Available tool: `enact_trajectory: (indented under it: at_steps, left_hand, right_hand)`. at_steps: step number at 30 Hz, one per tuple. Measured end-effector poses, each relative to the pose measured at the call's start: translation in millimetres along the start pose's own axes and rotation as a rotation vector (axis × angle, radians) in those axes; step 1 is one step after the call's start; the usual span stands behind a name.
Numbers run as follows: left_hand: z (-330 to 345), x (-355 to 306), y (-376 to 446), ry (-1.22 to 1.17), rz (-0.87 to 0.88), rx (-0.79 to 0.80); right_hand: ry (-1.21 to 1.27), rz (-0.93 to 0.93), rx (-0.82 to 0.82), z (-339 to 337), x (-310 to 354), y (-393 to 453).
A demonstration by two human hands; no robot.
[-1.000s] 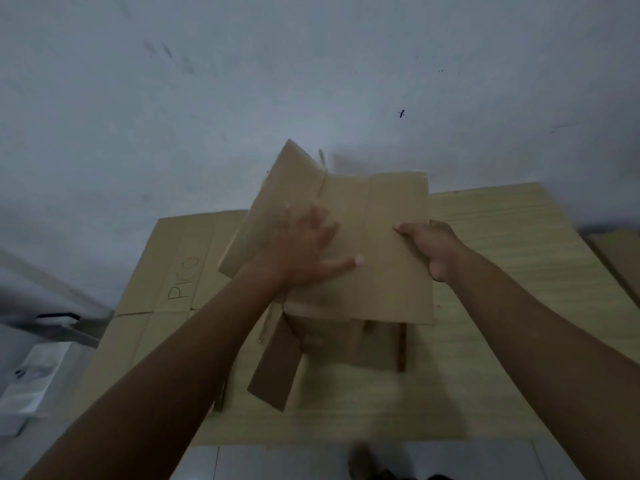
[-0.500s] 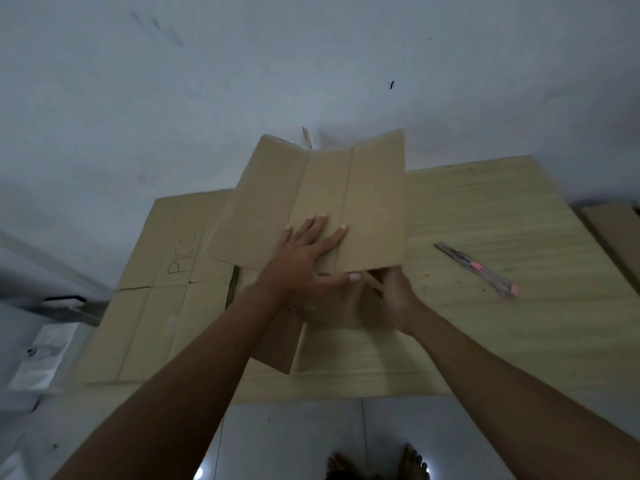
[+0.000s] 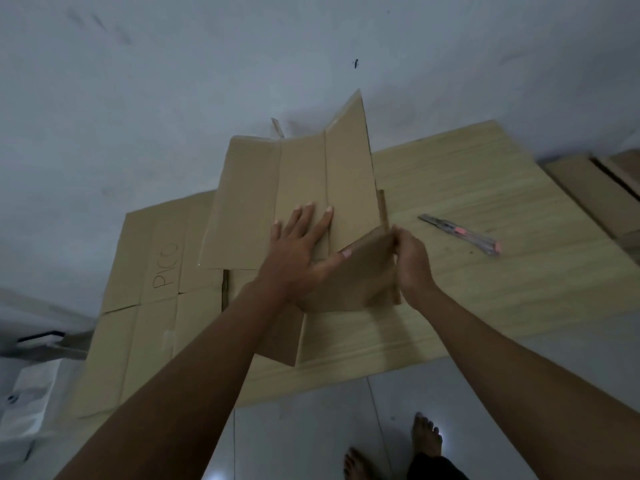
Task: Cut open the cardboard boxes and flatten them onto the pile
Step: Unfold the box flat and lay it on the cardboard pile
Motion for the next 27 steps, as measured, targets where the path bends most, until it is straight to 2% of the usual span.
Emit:
enact_trajectory:
  at_steps: [3, 7, 10, 12, 14, 17, 20, 22, 24, 27]
  left_hand:
    - [3.2, -6.1, 9.6, 0.019, -0.020, 0.029]
    - [7.4, -10.8, 19.0, 0.066, -0.034, 0.115]
    - [4.1, -7.5, 19.1, 0.078, -0.034, 0.129]
    - [1.0, -6.5, 15.4, 0.113, -0.006, 0.101]
    - [-3.9, -8.3, 10.0, 0.164, 0.039, 0.034]
    - [-17.8, -10.0, 5.9, 0.121, 0.116, -0.151]
    - [-39.7, -1.8, 9.5, 0.006, 0.175, -0.309]
    - [-45.2, 10.9, 14.2, 0.071, 0.100, -0.283]
    - [-41.4, 23.1, 12.8, 0.137, -0.035, -0.175]
    - [-38.5, 28.8, 6.2, 0.107, -0.136, -0.092]
  right_hand:
    - [-0.043, -0.004, -0.036, -22.0, -18.6, -28.3]
    - [0.001, 0.037, 0.140, -18.1, -27.6, -61.4]
    - [0.084, 0.065, 0.267, -14.1, -7.0, -73.7]
    - [0.241, 0.018, 0.233, -18.0, 18.3, -70.2]
    - [0.306, -0.045, 0.106, -24.9, 45.6, -60.0]
    - [0.018, -0.052, -0.032, -29.8, 55.0, -41.9]
    - [-0.201, 0.092, 0.056, -23.1, 34.0, -45.3]
    - [-0.280, 0.206, 0.167, -18.1, 17.2, -58.4]
    - [-0.302, 0.294, 0.259, -15.5, 7.7, -70.6]
    - [-0.298, 0.312, 0.277, -18.2, 13.3, -70.3]
Point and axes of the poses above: each hand's wrist, its own y-axis towards the middle knuckle, its own z-axis out of the palm, x = y × z, the point moved 6 cm from there along y, towards the middle knuckle, and after that the axes turned 14 degrees about -y, right-handed, at the moved point
